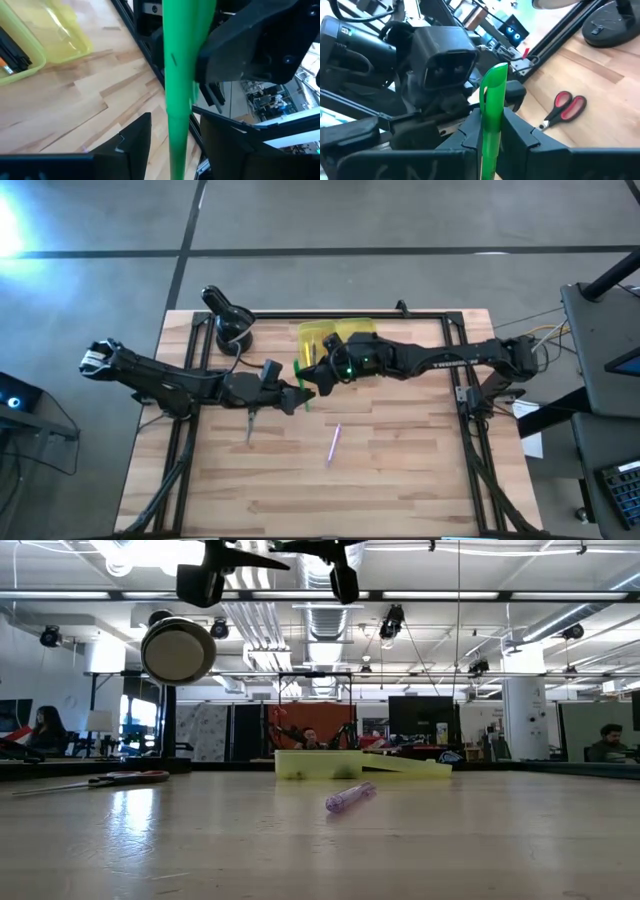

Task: Pick & place school supplies into a supply box
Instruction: Put the green pen into the yellow supply box

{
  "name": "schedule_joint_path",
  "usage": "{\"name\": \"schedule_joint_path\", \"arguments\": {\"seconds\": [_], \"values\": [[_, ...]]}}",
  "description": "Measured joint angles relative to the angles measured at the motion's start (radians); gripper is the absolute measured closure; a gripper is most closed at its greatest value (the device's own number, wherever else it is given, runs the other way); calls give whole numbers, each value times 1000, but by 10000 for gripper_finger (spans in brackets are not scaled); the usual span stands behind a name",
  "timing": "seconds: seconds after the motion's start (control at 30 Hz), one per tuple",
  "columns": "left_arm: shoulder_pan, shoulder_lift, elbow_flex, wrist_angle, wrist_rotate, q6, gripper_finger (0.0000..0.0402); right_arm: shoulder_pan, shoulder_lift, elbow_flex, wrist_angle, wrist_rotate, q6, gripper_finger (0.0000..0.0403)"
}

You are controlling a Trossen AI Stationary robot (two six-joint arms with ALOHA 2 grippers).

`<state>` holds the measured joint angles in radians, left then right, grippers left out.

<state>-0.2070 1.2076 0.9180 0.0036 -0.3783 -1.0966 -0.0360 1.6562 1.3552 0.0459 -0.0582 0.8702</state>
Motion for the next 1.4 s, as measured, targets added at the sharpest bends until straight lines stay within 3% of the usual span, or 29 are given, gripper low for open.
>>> {"name": "schedule_joint_path", "arguments": {"seconds": [0.57, 0.9, 1.2, 1.4], "values": [[2, -1, 0, 0, -6, 42, 286, -45, -22, -19, -14, 0, 2, 364], [4, -1, -2, -8, -9, 75, 385, -49, -23, -19, -32, -5, -20, 364], [14, -1, -2, -4, -10, 82, 384, -52, -23, -19, -37, -4, -18, 359], [15, -1, 0, -4, -7, 85, 385, -54, -21, -21, -44, -5, -3, 304]]}}
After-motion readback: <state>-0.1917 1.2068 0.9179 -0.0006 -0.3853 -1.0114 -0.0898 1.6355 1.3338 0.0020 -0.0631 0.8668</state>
